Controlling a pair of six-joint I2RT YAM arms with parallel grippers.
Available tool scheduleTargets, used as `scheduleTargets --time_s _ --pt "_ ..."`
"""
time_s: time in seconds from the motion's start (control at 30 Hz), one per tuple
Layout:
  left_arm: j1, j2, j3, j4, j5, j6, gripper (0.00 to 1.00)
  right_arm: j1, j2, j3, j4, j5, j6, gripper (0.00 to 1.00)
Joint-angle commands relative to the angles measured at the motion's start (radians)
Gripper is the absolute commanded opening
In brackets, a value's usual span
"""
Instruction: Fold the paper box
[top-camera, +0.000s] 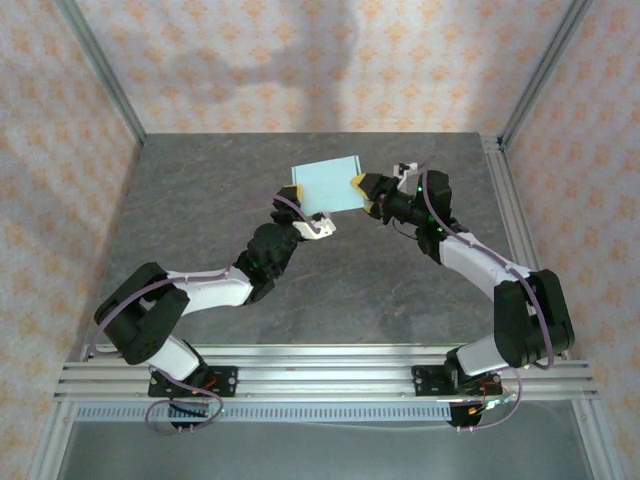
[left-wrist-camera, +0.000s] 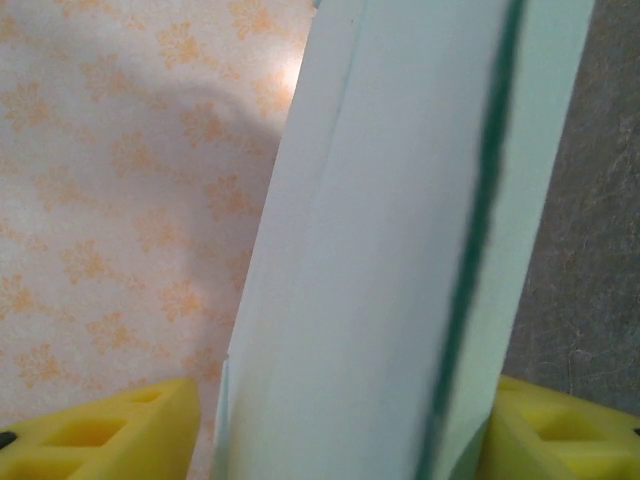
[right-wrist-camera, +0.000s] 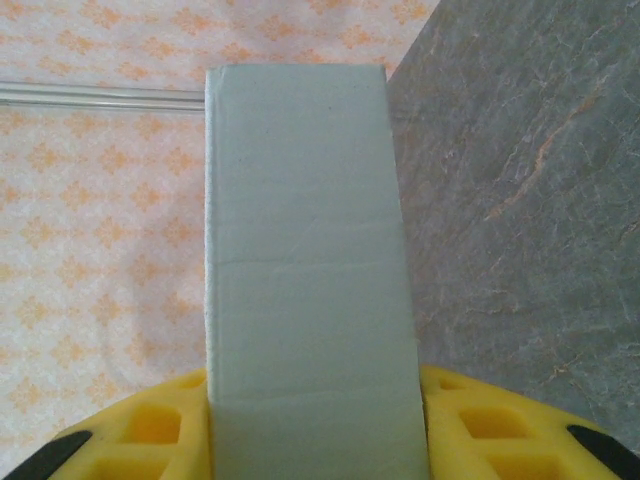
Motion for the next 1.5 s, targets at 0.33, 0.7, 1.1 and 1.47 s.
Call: scheduleTargets --time_s 0.33,0.7,1.1,1.47 --pt "-0.004 -0.04 0.023 -0.026 -0.037 -0.016 0.41 -0.005 -0.038 0.001 0.047 -0.022 0.022 0.36" --pt "0.005 -0.094 0.043 -0.226 -0.021 -0.139 0.27 -0.006 -0.066 -0.001 0.033 0.008 -0.053 0.69" --pt "0.106 -0.223 0.14 -0.925 0.189 -0.567 0.27 -0.028 -0.284 -0.032 -0.372 0.188 -0.54 0.87" --pt "0.141 -0.233 0.289 -1.46 0.423 -0.846 0.28 -0.009 -0.375 0.125 -0.911 0.257 -1.227 0.82"
